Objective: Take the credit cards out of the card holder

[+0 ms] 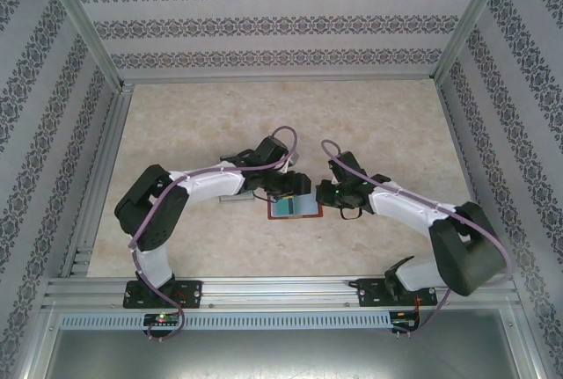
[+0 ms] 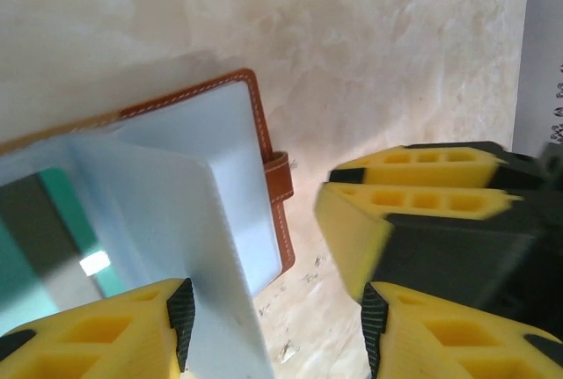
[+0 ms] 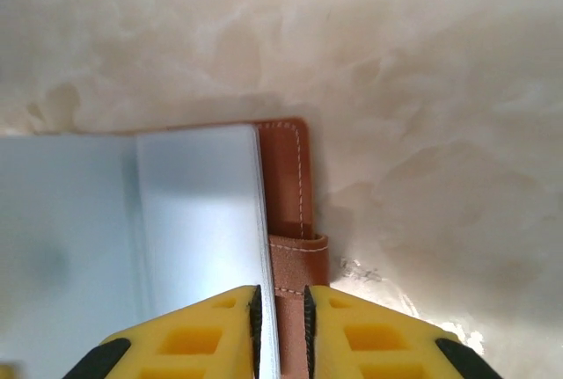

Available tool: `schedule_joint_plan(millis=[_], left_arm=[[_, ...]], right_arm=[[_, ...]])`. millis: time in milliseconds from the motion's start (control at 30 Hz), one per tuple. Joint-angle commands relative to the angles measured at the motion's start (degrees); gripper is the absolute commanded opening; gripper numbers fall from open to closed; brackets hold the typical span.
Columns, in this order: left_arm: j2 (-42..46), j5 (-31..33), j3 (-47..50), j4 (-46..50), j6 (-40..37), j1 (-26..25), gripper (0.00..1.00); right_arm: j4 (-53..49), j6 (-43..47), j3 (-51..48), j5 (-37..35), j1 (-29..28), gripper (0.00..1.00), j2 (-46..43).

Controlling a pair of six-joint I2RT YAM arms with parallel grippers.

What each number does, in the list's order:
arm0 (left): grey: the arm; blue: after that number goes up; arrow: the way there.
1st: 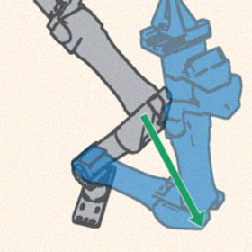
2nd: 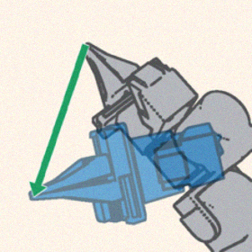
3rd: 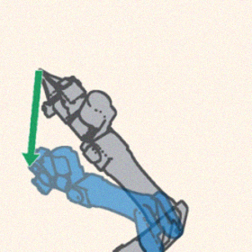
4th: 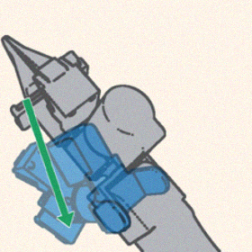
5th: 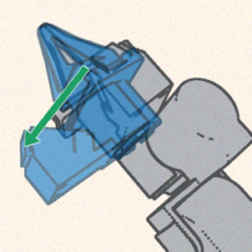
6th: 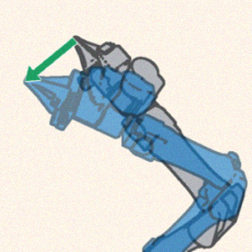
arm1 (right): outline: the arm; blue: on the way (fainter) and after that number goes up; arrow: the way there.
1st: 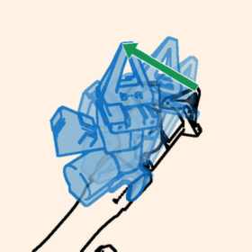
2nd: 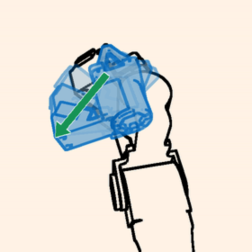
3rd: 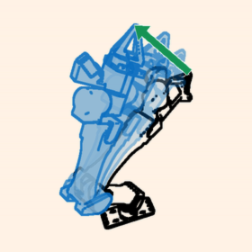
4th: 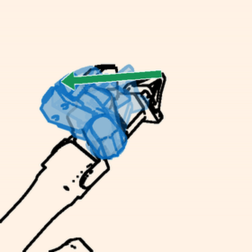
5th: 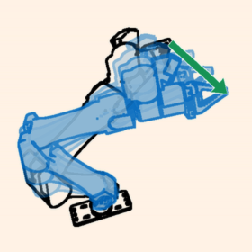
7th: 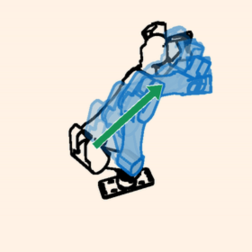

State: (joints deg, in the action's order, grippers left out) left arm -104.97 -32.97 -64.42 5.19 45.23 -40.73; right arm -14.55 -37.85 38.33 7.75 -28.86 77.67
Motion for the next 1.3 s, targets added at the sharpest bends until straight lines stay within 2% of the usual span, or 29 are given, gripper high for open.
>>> schedule_joint_plan(millis=[0, 100, 233, 667, 933, 1267], left_arm=[[-1.08, -1.85, -1.37, -3.14, 0.32, -0.93, 0.55], [-2.15, -2.49, -3.2, -2.78, 0.54, -0.92, 0.54], [0.07, 0.75, -2.26, -1.26, 0.32, -0.62, 0.53], [10.04, 7.66, 8.34, 1.93, 0.12, 2.49, 0.45], [2.35, 0.58, 3.82, -3.99, 1.0, 1.59, 0.45], [-5.29, -3.99, -4.08, -3.95, 1.32, -0.84, 0.47]], right_arm=[[-1.01, -1.69, -1.56, -2.47, 1.26, 0.25, -3.83], [-0.32, -2.16, -2.95, -1.83, 1.88, 0.25, -6.04], [0.64, -2.41, -3.34, 0.43, 1.9, 0.24, -6.13], [3.41, -2.8, -0.66, 3.75, 0.87, 0.24, -5.07], [2.68, -2.49, -0.03, 3.71, 0.67, 0.24, -4.24], [0.95, -4.25, -5.51, 0.6, 2.94, 0.25, -11.66]])
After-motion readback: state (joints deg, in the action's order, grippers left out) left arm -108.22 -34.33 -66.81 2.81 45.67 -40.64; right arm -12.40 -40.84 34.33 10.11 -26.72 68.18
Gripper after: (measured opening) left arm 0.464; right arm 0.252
